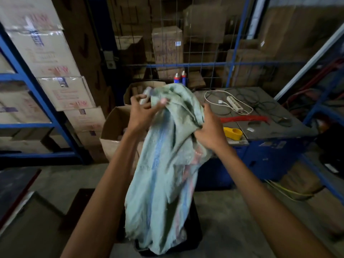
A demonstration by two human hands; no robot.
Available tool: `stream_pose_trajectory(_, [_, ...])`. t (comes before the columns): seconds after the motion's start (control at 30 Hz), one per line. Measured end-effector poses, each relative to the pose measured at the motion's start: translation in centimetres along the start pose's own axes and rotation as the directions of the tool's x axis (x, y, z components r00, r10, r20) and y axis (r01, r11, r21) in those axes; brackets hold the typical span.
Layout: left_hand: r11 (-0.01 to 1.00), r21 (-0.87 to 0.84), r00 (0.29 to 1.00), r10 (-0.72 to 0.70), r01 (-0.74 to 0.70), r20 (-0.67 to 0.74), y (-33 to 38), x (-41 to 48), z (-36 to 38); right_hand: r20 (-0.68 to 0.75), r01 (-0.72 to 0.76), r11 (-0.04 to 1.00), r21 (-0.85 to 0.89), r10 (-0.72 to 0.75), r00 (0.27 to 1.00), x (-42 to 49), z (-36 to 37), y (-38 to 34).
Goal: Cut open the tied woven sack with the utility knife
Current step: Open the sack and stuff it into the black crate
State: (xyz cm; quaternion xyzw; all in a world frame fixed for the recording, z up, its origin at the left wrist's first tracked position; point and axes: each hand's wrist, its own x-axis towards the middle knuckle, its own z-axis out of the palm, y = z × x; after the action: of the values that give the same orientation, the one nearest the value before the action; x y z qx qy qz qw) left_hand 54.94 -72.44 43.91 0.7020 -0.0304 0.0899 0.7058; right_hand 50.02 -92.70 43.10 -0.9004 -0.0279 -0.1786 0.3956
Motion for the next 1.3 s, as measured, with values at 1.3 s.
stream_pose_trajectory(1.3, [0.991,-0.041,0.985,-0.133,0.129,-0.114,-12.5,-6.5,1.1,0.234,-0.164,0.587,0.792,-0.044,0.971,3.7,4.8,-8.6])
